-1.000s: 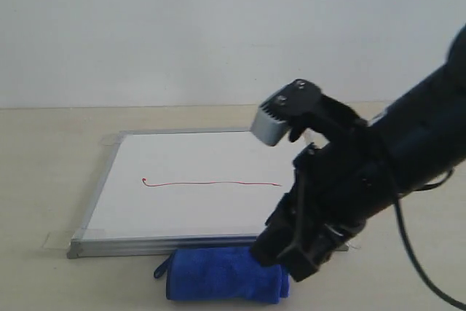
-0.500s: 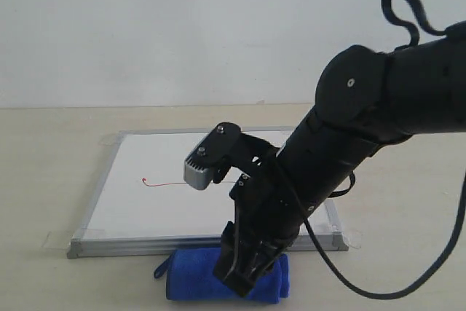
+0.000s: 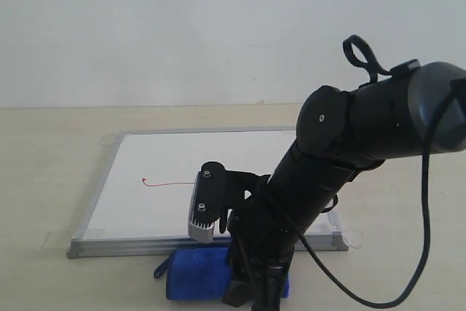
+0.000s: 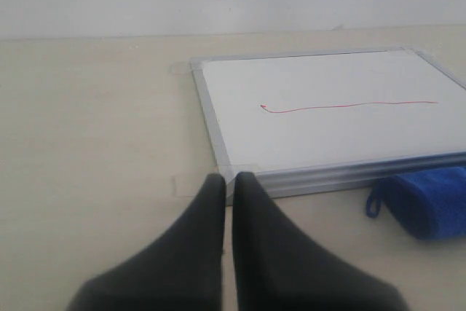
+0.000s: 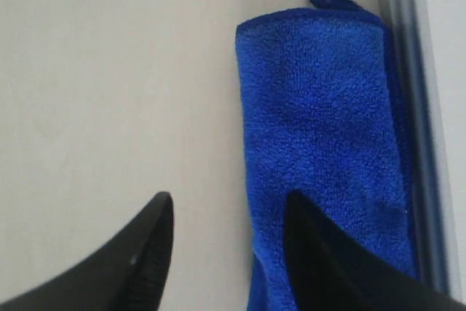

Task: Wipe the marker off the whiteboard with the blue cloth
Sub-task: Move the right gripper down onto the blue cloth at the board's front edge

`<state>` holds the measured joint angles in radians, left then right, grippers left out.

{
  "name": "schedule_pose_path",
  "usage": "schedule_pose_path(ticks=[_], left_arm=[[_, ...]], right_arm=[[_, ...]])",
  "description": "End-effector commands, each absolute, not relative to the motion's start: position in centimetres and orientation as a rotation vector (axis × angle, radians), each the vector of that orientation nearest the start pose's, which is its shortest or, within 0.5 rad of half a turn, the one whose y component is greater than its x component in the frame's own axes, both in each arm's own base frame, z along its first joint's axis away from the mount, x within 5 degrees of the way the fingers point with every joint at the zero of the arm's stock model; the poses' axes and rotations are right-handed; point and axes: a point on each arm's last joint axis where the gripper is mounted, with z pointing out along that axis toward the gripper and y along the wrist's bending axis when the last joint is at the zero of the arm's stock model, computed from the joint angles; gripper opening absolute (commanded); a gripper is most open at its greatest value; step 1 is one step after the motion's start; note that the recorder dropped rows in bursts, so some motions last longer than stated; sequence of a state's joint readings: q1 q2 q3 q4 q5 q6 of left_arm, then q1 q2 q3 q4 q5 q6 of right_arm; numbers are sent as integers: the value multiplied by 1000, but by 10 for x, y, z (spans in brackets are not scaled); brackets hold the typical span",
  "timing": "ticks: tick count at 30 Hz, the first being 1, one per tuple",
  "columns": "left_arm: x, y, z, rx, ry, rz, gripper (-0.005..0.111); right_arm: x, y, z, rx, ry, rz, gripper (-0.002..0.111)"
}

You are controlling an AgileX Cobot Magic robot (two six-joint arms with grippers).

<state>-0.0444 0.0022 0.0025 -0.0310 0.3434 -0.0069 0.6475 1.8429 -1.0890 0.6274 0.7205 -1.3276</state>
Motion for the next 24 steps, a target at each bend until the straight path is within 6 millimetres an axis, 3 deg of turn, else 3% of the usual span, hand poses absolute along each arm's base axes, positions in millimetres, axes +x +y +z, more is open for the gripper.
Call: schedule_pose_path(ticks=[1,24], left_arm=[[54,-4,183,10,1821,-75,4],[54,-4,183,10,1821,-75,4]], right_arm=[[259,240,163,-1966,1935,480,62],[274,244,140,-1893,1944,382,62]])
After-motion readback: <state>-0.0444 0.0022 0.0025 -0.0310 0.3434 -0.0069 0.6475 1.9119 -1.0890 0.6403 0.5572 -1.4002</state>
